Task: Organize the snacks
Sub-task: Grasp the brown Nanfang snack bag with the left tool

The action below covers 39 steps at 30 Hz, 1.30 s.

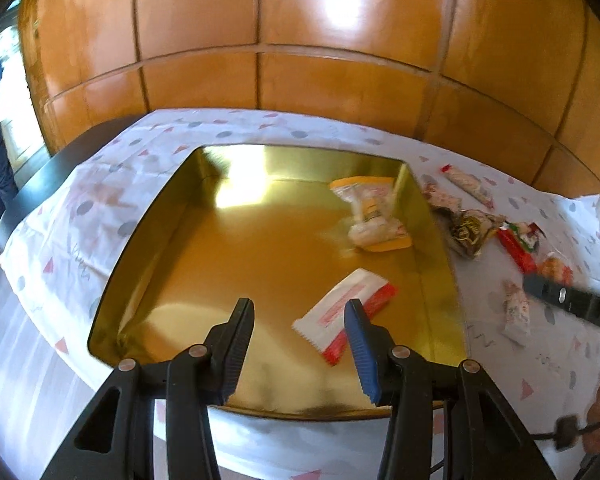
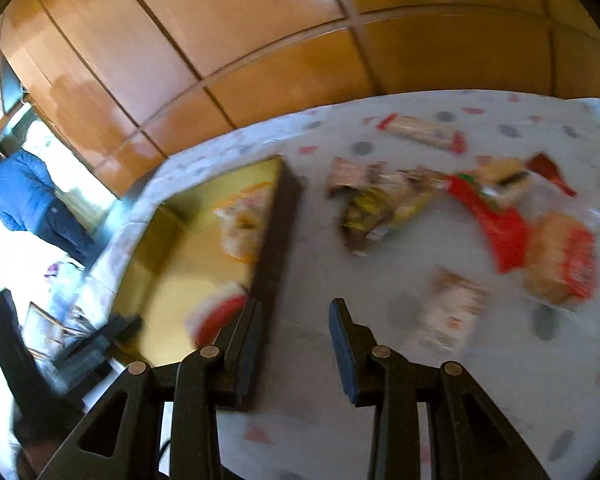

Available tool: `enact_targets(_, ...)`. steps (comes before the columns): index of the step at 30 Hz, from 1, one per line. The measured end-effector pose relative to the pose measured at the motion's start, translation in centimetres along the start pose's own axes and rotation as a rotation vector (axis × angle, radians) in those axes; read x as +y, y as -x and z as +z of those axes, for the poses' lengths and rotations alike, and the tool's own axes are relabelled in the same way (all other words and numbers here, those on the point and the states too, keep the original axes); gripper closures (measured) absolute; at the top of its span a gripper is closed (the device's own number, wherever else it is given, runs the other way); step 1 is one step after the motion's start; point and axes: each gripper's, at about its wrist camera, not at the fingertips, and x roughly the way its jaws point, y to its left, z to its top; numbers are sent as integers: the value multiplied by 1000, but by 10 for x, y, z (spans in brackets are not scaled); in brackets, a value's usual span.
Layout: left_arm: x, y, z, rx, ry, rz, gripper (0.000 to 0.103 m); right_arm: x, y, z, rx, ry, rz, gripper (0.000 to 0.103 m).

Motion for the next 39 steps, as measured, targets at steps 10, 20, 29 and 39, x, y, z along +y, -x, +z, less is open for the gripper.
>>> enact_targets(10, -67, -4, 34, -7, -151, -95, 54, -67, 14, -45, 30, -2, -160, 68)
enact_targets(20, -162, -44, 64, 53, -417, -224, 40, -87, 21, -55, -4, 56, -233, 68)
enact_targets(29, -220, -117, 76, 177, -528, -217, 40, -108, 18, -62, 10, 32, -219, 68)
enact_targets(39, -251, -180, 75, 262, -535, -189, 41, -117, 19, -62, -22, 9, -170, 67)
